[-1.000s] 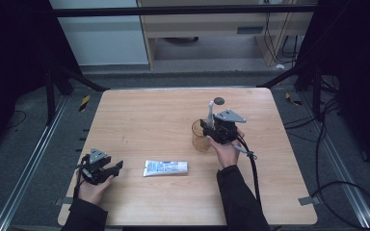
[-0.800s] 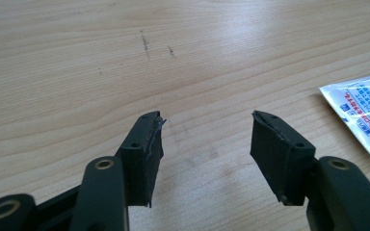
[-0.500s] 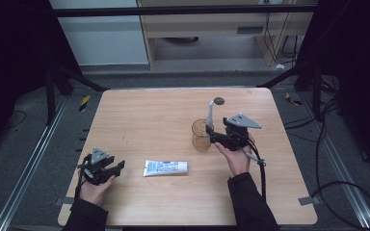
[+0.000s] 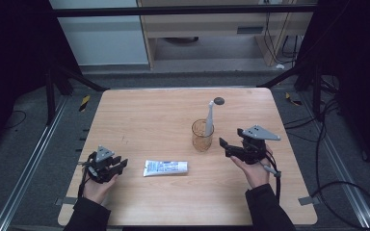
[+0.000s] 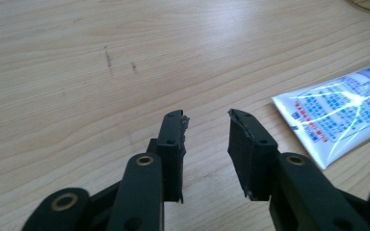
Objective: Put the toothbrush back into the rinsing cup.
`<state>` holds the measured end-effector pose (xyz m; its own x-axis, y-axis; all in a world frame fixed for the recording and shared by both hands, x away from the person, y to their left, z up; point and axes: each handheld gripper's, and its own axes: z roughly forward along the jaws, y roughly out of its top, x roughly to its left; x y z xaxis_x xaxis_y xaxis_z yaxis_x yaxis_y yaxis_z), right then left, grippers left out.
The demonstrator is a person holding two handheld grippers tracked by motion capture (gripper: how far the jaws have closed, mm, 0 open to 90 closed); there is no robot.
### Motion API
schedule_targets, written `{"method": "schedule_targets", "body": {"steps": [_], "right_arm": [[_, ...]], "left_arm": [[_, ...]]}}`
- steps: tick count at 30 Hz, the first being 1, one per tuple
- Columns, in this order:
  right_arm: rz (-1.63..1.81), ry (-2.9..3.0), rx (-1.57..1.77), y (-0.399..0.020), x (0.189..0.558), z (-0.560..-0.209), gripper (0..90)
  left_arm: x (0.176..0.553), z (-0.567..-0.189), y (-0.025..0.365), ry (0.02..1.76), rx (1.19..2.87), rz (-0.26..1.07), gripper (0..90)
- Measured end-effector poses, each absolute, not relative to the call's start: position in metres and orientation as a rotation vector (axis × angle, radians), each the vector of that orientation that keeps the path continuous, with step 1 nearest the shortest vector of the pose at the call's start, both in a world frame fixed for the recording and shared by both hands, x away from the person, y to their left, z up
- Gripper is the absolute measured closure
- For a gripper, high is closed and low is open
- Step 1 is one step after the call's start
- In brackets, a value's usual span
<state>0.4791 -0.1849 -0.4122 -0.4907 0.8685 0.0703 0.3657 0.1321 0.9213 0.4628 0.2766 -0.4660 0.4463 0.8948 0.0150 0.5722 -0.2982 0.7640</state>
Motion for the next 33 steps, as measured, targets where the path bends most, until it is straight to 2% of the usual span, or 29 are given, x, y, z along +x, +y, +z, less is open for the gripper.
{"method": "schedule_targets", "body": {"steps": [10, 19, 33], "right_arm": [[1.277, 1.961, 1.206, -0.206, 0.465, -0.426, 21.1], [1.218, 1.991, 1.267, -0.222, 0.454, -0.449, 21.1], [1.191, 2.003, 1.289, -0.231, 0.45, -0.459, 21.1]], "left_arm": [[0.471, -0.456, 0.256, 1.146, 2.039, 0.576, 73.2], [0.484, -0.454, 0.236, 1.087, 2.097, 0.541, 83.7], [0.503, -0.457, 0.198, 1.038, 2.129, 0.469, 88.9]]}}
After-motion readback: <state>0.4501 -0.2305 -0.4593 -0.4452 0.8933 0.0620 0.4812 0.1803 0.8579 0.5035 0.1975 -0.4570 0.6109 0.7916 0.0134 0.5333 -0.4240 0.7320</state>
